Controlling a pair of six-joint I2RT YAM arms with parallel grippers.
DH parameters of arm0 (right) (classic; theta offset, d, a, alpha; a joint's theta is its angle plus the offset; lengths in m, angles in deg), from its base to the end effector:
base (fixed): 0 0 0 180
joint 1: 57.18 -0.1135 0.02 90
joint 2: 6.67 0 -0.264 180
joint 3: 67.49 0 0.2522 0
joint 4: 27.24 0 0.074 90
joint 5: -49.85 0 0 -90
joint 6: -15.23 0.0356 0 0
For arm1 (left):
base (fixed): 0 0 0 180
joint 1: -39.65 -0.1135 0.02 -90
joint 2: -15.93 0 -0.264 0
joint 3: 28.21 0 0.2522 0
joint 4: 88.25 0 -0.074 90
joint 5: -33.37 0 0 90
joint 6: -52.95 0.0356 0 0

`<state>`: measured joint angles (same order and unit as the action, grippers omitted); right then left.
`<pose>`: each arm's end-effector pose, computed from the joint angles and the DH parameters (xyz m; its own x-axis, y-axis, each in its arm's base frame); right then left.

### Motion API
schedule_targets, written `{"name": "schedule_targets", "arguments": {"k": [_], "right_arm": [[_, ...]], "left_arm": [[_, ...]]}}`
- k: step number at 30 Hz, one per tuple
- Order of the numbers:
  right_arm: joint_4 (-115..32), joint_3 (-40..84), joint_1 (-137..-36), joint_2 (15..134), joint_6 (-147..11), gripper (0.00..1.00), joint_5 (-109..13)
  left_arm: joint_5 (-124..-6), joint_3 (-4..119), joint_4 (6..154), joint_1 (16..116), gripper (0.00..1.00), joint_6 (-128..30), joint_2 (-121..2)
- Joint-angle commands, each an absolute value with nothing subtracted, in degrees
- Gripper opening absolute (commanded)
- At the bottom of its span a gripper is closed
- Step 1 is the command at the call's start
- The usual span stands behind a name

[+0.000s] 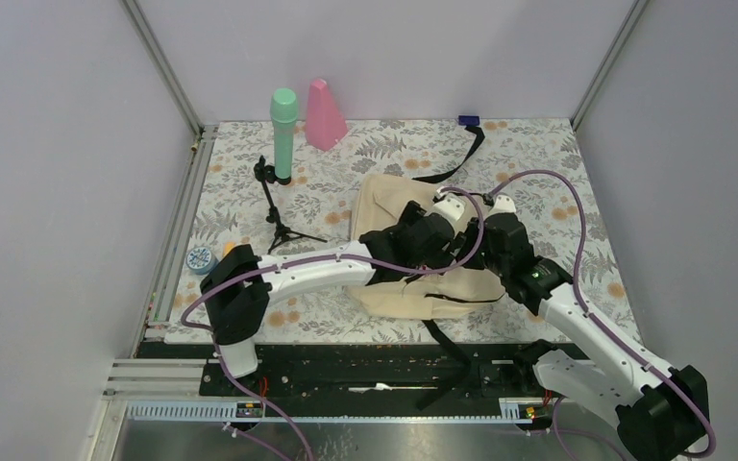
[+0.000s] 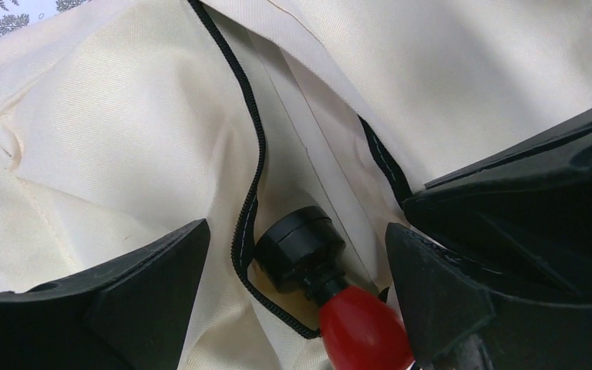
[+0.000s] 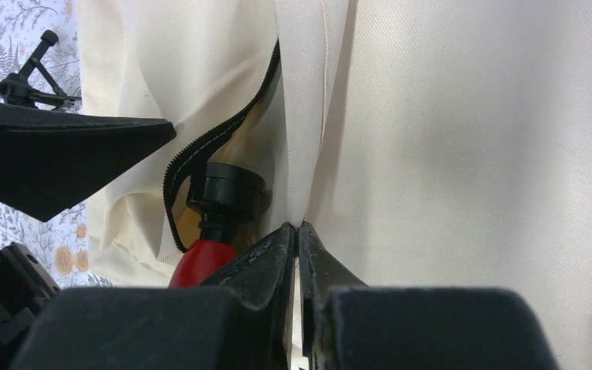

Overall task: Pack the student bag
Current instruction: Place the stationery in the student bag.

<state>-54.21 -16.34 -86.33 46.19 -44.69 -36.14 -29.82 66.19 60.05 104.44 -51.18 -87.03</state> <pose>0.1835 0.0995 0.2639 -0.5794 0.2494 -0.7760 -0.1640 0.8969 0.4107 0.1889 -0.3635 0.2649 -0.4283 0.3982 -0.8112 0.5737 0.8134 0.0964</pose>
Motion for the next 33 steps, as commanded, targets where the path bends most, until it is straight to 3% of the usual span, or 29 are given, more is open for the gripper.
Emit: {"name": "schedule_targets", "arguments": {"k": [1,6,12,18,28,33], "right_arm": [[-51.93,-12.8,-86.45,44.37,-44.48,0.0,-35.13],[-51.91,-12.55,-86.41,44.53,-44.61,0.0,-35.28],[-51.98,-12.49,-86.45,45.01,-44.57,0.0,-35.22],[-51.96,-12.49,-86.45,44.84,-44.8,0.0,-35.32],[-51.94,-12.51,-86.45,44.6,-44.8,0.0,-35.33],[-51.95,-12.01,-86.45,45.08,-44.72,0.0,-35.65]], "left_arm": [[-33.59,61.41,70.54,105.13,0.91,-48.9,-82.37],[-35.45,54.33,79.57,105.13,0.98,-46.59,-78.58],[-41.05,51.19,85.67,105.13,0.99,-45.37,-74.15],[-40.11,53.98,82.81,105.13,0.99,-46.34,-73.63],[-45.91,40.76,83.51,105.13,0.97,-46.96,-61.47],[-45.19,40.91,78.24,105.06,0.95,-47.76,-61.07]]}}
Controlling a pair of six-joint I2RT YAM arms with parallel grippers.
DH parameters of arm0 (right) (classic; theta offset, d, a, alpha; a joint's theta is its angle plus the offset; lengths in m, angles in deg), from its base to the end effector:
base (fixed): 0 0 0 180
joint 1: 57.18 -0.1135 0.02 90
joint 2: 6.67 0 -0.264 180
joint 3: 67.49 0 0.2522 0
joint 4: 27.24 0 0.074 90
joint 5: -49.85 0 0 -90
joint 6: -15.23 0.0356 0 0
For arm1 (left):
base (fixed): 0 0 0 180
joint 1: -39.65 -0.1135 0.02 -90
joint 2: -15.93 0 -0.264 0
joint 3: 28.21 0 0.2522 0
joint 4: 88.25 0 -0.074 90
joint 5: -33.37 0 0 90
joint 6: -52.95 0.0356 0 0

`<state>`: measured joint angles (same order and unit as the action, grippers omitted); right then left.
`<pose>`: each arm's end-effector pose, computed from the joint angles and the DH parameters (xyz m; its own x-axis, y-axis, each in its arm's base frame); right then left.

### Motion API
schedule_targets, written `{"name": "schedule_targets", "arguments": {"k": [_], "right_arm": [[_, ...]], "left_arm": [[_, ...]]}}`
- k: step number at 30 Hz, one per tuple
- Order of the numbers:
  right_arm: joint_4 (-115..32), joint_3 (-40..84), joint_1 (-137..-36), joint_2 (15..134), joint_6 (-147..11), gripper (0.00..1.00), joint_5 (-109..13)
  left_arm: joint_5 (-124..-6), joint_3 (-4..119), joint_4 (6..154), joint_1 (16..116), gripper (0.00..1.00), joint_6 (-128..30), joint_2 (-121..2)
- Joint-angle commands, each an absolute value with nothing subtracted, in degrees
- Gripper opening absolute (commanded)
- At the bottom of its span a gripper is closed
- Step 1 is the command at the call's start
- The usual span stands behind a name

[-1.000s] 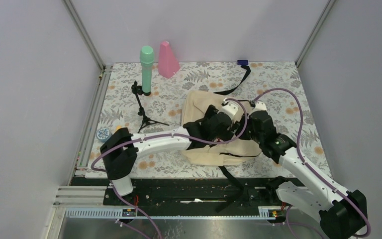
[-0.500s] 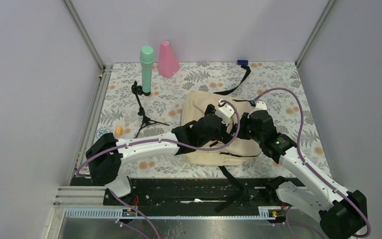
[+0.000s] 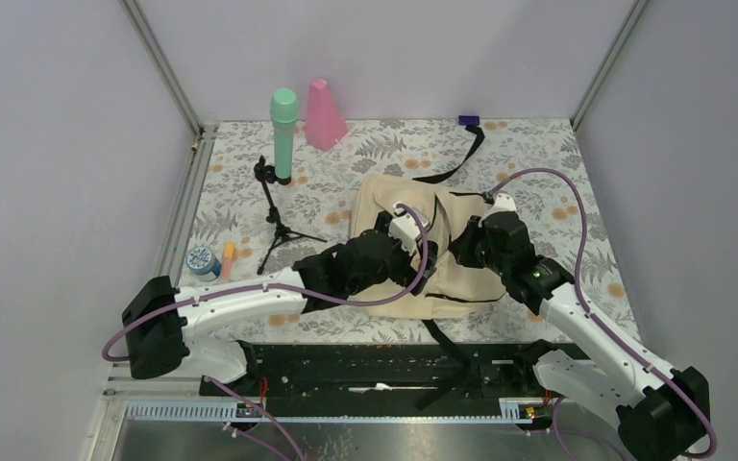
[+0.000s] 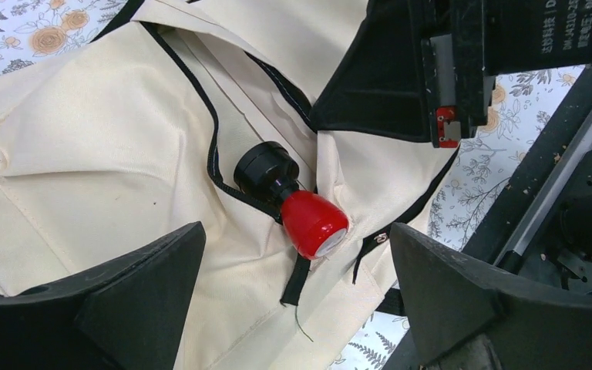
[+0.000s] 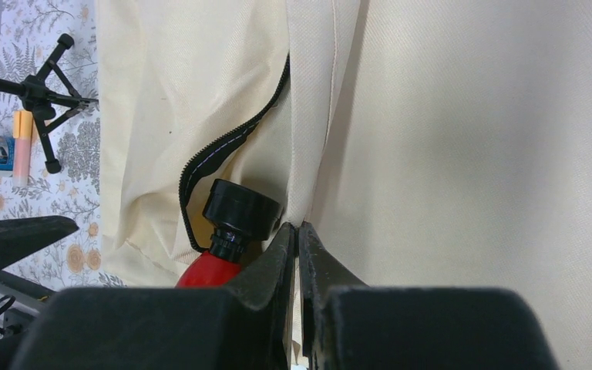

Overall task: Pack the student bag
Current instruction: Place the stationery in the student bag.

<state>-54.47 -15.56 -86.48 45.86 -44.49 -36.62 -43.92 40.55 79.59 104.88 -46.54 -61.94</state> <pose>0.1829 0.1001 0.2693 -0.5739 0.2550 -0.7782 -0.1755 0.8899 0.4211 0.1390 -0.2826 0.2922 -0.2818 0.2268 -0.9323 0.7638 0.6410 -0.0749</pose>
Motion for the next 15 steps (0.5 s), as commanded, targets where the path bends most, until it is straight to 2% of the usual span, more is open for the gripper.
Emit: {"name": "schedule_targets", "arguments": {"k": [1,5,6,15], "right_arm": [[-51.95,-11.94,-86.45,45.24,-44.74,0.0,-35.77],[-51.91,-11.72,-86.45,45.37,-44.72,0.0,-36.07],[-51.91,-11.76,-86.45,45.32,-44.74,0.0,-36.13],[-51.94,-12.36,-86.45,44.56,-44.28,0.0,-35.93]], "left_arm": [[-43.96,40.96,78.09,105.04,0.94,-48.07,-61.39],[-41.05,42.23,75.47,104.88,0.75,-47.86,-63.09],[-41.29,42.38,75.63,104.79,0.73,-47.86,-63.36],[-42.36,43.64,77.72,103.62,0.74,-48.71,-67.21]]}}
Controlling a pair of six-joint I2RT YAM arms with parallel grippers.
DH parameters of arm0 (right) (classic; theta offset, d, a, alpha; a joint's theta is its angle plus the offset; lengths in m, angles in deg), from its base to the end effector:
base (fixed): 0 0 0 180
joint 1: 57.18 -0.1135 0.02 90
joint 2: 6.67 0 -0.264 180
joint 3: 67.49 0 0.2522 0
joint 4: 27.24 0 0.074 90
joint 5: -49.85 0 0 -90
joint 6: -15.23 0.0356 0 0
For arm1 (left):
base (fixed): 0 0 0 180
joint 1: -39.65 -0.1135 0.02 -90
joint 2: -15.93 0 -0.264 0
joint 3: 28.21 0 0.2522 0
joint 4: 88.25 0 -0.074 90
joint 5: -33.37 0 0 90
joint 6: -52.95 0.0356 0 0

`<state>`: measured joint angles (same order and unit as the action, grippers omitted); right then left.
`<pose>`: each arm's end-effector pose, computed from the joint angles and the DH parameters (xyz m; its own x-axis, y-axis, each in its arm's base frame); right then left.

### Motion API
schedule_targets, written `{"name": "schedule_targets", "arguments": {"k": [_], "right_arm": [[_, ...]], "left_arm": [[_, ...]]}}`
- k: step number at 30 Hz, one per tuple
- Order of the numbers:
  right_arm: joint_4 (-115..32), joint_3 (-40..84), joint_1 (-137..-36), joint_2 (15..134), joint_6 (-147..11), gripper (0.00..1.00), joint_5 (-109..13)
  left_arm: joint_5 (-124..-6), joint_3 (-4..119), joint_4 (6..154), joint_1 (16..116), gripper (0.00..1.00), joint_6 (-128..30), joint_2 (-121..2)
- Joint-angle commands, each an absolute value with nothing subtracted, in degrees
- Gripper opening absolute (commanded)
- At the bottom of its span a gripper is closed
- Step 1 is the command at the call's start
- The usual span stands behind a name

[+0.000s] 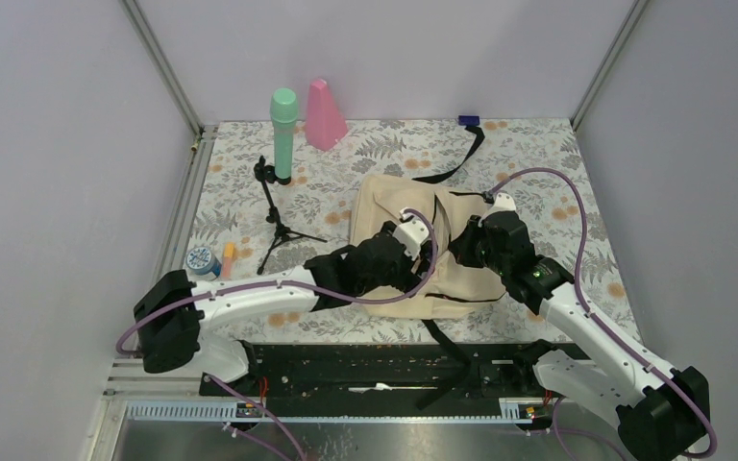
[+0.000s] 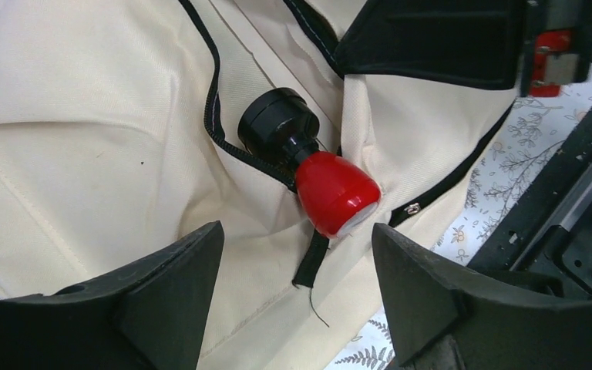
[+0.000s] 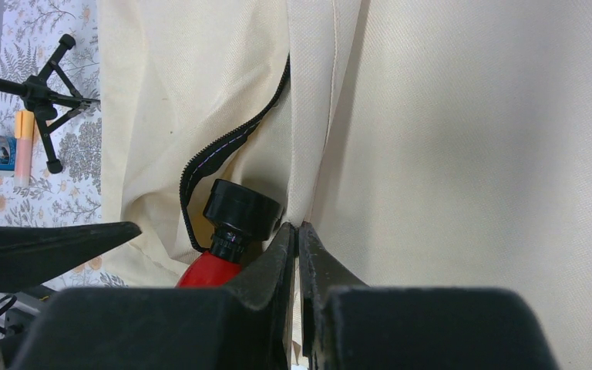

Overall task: Pack the student bag
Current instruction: Place the stationery in the student bag.

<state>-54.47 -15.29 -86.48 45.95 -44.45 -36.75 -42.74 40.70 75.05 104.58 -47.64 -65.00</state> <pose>0.1832 0.1004 0.2706 -0.5728 0.2564 -0.7785 -0.1778 0.8883 0.4234 0.1434 -0.2865 0.2695 -0.3453 0.3172 -0.8832 0.7392 0.6718 -0.0478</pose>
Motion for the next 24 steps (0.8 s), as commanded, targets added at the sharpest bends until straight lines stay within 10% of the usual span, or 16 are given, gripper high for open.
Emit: {"name": "schedule_targets", "arguments": {"k": [1,8,24], "right_arm": [[-51.94,-12.44,-86.45,44.5,-44.29,0.0,-35.93],[-51.98,-12.63,-86.45,44.1,-44.25,0.0,-36.28],[-51.9,-13.32,-86.45,43.22,-43.96,0.0,-35.96]], "left_arm": [[-41.97,43.8,77.72,103.18,0.73,-49.0,-67.76],[-41.94,45.73,80.99,100.65,0.58,-49.78,-71.08],[-44.56,51.84,74.19,95.06,0.61,-56.34,-70.33]]}}
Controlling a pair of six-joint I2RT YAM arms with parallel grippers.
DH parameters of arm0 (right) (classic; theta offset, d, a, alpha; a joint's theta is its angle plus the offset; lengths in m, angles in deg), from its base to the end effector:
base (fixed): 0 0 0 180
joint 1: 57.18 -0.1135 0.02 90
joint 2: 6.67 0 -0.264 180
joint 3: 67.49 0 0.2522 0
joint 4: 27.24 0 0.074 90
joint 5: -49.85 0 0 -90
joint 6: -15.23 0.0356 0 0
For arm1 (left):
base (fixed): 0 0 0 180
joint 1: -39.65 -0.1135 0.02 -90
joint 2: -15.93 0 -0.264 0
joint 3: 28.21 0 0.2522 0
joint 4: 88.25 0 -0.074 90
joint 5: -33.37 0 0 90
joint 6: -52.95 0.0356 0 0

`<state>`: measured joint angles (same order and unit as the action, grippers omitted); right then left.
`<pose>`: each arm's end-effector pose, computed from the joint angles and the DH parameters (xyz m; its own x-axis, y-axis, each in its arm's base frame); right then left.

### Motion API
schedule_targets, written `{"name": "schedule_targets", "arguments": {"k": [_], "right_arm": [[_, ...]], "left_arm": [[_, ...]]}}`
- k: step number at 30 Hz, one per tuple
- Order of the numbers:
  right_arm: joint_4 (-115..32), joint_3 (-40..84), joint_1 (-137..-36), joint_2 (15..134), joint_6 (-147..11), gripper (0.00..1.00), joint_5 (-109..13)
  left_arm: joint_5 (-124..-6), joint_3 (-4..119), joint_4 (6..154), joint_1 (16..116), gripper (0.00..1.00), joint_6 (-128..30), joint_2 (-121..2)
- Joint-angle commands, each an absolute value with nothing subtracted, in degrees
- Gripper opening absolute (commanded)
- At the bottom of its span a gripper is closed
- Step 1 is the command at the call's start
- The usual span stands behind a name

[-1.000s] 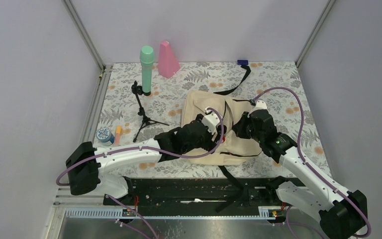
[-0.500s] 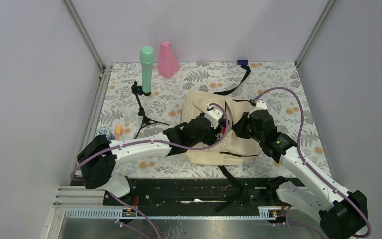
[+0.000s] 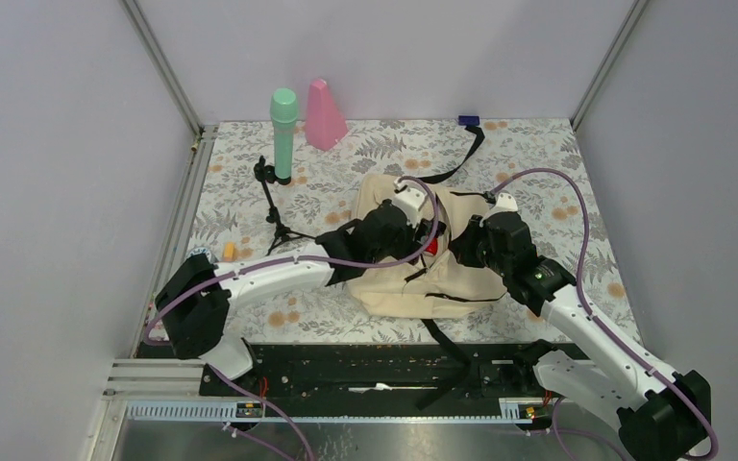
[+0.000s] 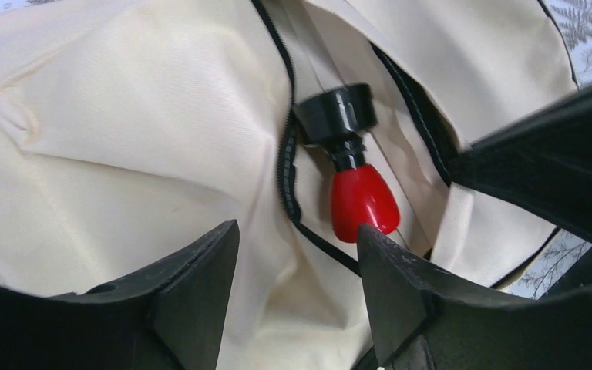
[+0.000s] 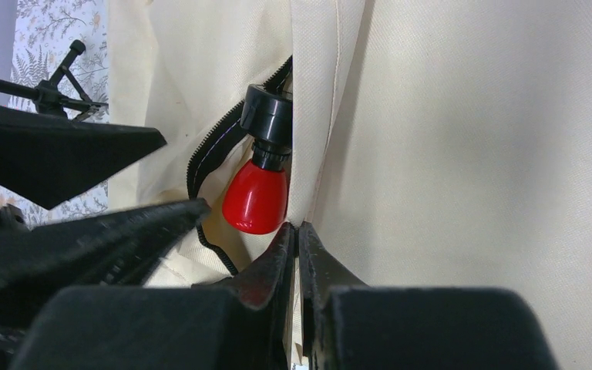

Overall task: Pack the student bag
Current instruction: Place the stationery in the student bag.

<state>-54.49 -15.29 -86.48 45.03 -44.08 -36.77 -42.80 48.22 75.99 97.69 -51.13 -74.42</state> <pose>0.1810 0.0992 0.2736 -0.5635 0.2681 -0.7815 -0.1803 0.8832 0.4329 0.1982 -0.3015 0.2631 -0.4279 0.2396 -0.8715 0.6287 0.7716 -0.0966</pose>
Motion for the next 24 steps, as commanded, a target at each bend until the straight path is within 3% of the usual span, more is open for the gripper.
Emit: {"name": "schedule_targets", "arguments": {"k": [1,15,24], "right_arm": [[-51.95,-13.3,-86.45,43.3,-43.93,0.0,-36.0],[-51.95,-13.21,-86.44,43.45,-44.29,0.0,-35.89],[-51.92,-12.29,-86.45,43.82,-44.54,0.0,-35.75]], "left_arm": [[-45.82,52.37,73.09,94.4,0.61,-57.64,-70.55],[-50.12,60.14,69.76,93.37,0.66,-58.76,-79.81],[-47.58,63.41,63.71,93.39,0.41,-57.45,-84.34]]}}
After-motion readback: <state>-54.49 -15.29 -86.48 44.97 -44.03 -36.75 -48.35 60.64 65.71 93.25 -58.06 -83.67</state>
